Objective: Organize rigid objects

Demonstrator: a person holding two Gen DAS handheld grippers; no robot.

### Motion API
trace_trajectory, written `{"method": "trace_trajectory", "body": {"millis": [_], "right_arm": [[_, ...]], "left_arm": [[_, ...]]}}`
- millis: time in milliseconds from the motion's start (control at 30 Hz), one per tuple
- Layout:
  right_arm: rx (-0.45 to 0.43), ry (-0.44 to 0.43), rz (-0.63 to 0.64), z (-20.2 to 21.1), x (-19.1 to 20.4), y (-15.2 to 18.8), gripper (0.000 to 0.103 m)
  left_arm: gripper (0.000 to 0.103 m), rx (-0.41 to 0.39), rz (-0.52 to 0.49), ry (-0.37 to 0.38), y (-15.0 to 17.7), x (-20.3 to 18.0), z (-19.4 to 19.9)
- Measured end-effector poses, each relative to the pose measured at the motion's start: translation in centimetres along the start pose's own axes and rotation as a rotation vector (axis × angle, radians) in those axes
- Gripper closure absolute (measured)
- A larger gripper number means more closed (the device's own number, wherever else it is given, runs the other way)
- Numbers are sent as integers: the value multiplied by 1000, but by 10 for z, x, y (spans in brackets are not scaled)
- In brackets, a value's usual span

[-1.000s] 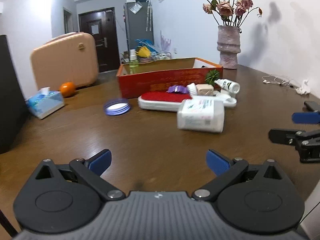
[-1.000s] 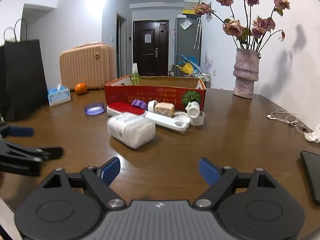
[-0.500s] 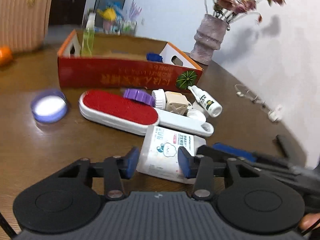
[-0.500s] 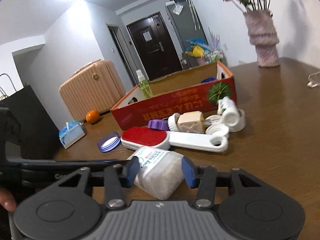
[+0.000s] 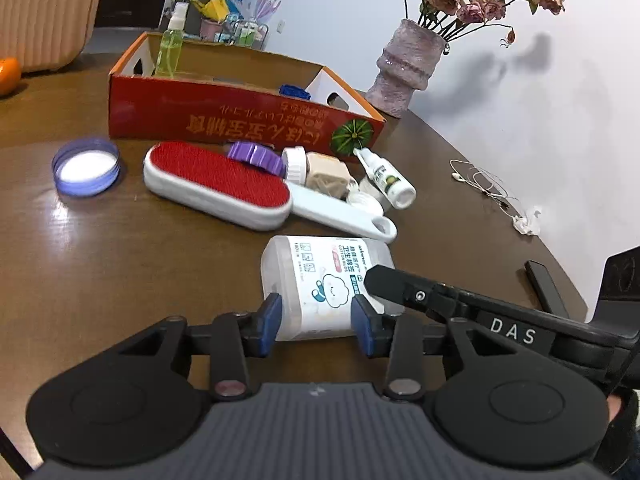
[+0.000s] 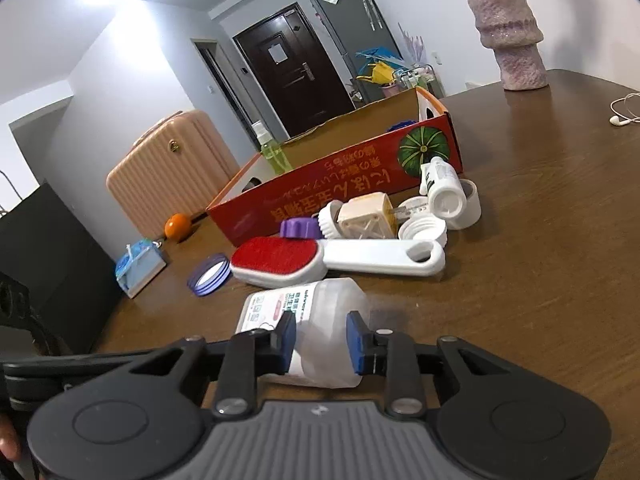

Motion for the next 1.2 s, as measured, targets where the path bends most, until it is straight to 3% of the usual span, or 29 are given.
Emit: {"method": "trace_trajectory", "body": {"millis": [300,367,467,567,767,1000,1200], "right_arm": [[22,-43,54,28,9,23,81],[28,-61,51,30,9,25,81],[35,-66,64,28,11,25,77],[44,-73,48,25,10,25,74],[28,-61,46,24,9,16,83],[-18,-65,51,11,12,-23,83],[-86,-73,73,-32,21,-99,83]], "left_arm": [[67,8,76,38,38,-5,37],[61,-1,88,37,43,-4,42],[58,-13,99,1,46,-1,43],[59,-14,113,33,45,2,40],[65,-27,115,26,38,-1,38],[65,-63,78,31,4,-3,32],[65,-116,1,-12,-79,2,13]]}}
Point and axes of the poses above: each gripper's, at about its wrist camera, not at the fingertips, and z roughly against the way its jaws point, x to its left, y to its underside, the point moved 1 cm from there along -z, roughly the way its jaws point, and after that the axes turned 7 degrees about y, right-handed, at the moved point
